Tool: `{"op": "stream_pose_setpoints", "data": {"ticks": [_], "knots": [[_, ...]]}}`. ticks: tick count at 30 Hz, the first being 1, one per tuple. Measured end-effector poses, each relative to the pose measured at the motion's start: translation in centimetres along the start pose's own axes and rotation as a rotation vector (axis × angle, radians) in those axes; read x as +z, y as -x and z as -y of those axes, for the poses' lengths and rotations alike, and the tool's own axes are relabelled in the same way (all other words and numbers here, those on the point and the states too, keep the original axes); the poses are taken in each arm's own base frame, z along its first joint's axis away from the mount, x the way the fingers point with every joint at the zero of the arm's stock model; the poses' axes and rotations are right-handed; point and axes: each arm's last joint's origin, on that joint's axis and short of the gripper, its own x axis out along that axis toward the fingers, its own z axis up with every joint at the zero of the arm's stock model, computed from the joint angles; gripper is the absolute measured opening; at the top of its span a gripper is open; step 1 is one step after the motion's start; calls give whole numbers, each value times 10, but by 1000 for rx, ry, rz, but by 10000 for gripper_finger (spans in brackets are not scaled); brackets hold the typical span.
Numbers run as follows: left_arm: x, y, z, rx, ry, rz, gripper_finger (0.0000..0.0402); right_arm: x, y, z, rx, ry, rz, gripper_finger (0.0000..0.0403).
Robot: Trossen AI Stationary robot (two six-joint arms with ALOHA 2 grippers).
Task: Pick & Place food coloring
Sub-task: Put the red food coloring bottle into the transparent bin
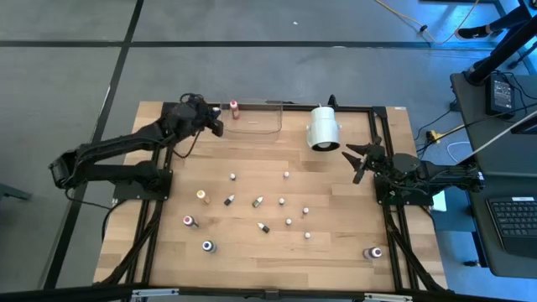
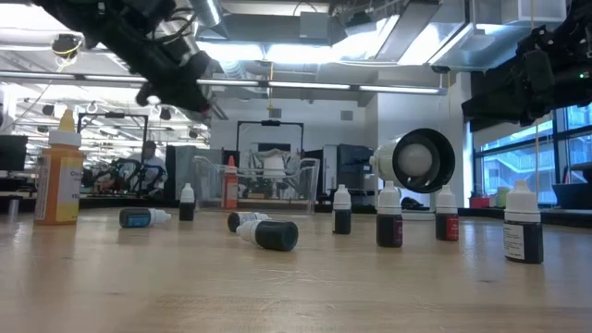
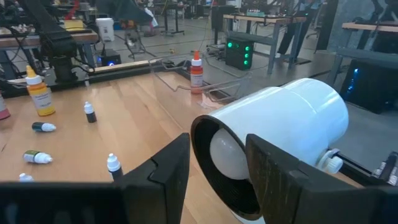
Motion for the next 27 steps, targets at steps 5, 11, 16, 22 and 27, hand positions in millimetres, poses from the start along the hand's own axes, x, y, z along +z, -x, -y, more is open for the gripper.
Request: {"op": "stream_pose_setpoints", "data": {"ticks": [5,11,16,22,27], "knots": [[-4,-22,9,-58,-1,-24,70,0,0,0,-1,1,0,158],[-25,-61,15,-44,-20,-85,70,0,0,0,-2,-1,0,158],[-28,-87,26,-88,-43,-114,70,0,0,0,-2,-1,0,158],[-10,-111,43,-66,-117,-216,70,0,0,0,-2,-1,0,158],[10,-121,54,-29,-167,-353,70,0,0,0,-2,1,0,158]]}}
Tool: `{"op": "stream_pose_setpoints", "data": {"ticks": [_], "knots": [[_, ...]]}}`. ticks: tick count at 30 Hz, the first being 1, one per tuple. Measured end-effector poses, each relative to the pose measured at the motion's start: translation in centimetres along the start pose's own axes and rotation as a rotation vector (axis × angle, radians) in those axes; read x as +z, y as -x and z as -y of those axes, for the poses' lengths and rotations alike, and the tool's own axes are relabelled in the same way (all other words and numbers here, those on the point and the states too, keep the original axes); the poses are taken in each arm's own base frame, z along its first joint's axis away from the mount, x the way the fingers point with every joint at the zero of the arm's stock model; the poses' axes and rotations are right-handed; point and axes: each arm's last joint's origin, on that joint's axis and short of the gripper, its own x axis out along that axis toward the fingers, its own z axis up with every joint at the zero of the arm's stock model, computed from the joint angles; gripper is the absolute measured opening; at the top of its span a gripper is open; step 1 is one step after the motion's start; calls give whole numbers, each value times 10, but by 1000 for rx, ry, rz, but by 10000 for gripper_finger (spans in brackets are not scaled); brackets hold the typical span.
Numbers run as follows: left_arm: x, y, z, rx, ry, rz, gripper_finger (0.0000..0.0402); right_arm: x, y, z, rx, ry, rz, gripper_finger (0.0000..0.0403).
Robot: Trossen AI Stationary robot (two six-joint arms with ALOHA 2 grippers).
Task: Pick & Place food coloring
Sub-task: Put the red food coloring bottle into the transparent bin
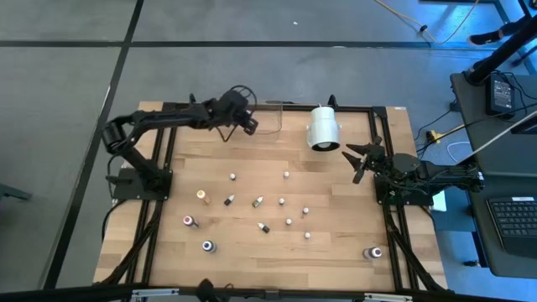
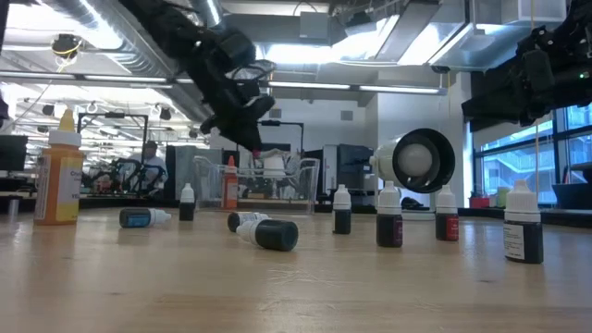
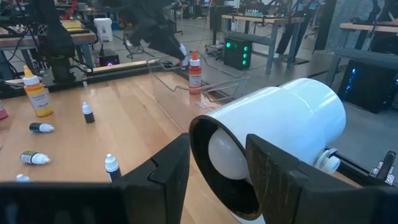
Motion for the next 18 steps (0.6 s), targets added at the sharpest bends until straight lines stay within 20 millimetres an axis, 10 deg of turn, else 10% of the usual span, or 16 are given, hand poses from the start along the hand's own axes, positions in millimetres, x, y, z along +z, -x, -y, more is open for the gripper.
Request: {"op": "stream_pose_setpoints", "data": {"ticks": [18], "knots": [[0,-45,10,65,-26,-283,70,0,0,0,0,-3,0,158]]}}
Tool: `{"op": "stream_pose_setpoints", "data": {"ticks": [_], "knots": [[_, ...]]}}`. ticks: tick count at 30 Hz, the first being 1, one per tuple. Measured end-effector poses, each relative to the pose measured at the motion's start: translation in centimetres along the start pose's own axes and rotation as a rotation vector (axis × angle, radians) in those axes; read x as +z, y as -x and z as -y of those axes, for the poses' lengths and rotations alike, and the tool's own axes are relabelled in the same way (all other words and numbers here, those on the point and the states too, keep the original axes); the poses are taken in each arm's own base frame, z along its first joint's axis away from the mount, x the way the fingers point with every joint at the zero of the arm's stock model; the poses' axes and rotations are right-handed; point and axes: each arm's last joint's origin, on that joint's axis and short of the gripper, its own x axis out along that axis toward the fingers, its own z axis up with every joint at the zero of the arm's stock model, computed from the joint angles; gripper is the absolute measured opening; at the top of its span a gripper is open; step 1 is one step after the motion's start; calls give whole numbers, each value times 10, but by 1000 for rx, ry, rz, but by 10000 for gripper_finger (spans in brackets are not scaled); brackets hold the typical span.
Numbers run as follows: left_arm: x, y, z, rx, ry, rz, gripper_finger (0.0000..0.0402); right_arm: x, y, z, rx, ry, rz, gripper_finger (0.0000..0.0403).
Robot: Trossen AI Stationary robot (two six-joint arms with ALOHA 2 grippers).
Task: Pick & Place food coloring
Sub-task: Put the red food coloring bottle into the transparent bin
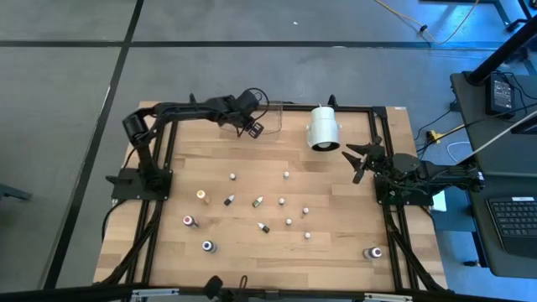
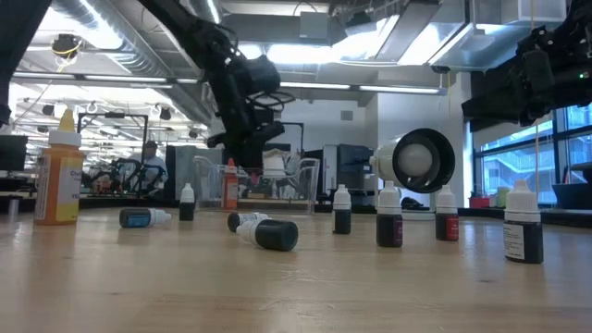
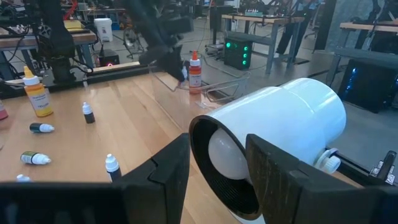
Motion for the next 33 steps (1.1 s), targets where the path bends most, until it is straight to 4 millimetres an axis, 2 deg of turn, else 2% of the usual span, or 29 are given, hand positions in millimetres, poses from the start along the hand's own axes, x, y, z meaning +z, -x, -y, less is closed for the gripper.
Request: {"op": "stream_pose_setpoints", "data": {"ticks": [7,11,20,28,33], "knots": [[-6,-18,2,0,-5,-54,71,0,0,0,0,0,0,158],[-7,-20,2,-6,-7,-64,75,0,0,0,0,0,0,158],[-7,-20,2,-6,-9,-63,102,0,0,0,0,0,0,158],[-7,-20,3,-35,-16,-70,98,0,0,0,0,0,0,158],[-1,-2,2,-47,-61,-19,100,0,0,0,1,0,0,158]]}}
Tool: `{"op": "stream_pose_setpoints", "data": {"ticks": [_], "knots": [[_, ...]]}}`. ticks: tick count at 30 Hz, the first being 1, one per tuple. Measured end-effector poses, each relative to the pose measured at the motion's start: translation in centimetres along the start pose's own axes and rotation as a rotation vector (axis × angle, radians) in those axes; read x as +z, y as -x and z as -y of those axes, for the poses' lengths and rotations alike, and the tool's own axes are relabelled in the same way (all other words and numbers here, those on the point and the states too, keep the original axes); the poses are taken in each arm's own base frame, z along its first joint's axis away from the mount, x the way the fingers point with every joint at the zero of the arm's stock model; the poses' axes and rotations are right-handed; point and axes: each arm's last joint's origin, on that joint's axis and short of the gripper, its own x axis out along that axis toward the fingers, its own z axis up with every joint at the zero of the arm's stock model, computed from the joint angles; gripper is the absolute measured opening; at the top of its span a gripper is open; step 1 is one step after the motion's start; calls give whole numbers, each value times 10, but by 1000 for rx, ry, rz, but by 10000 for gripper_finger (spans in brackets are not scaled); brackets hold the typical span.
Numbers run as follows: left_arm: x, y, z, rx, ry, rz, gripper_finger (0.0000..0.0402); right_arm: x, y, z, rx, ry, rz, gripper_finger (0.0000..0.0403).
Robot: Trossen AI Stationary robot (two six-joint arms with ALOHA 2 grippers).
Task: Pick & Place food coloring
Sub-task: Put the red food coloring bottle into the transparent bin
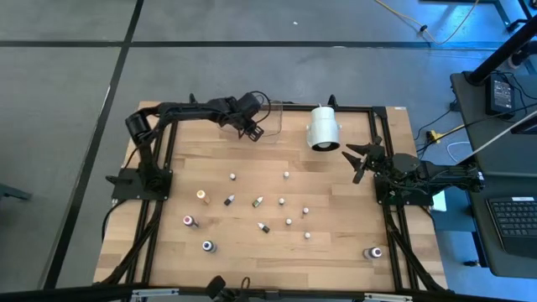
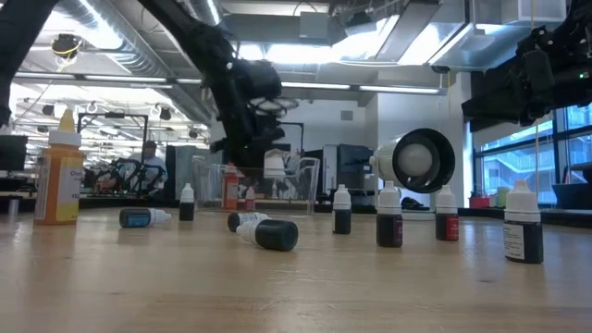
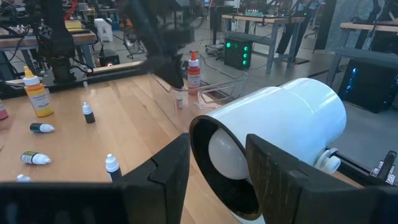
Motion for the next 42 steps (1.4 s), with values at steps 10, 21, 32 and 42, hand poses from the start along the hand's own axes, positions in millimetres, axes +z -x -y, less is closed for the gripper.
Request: {"op": "stream_pose_setpoints", "data": {"ticks": [10,21,32,42], "knots": [[10,88,14,-59,-124,301,102,0,0,0,1,3,0,158],[-71,130,46,-322,-199,780,102,4,1,-6,187,6,23,158],[-122,161,37,-463,-208,975,99,34,-2,-20,461,53,299,158],[-127,163,37,-479,-221,974,104,91,-41,-51,464,144,11,158]]}}
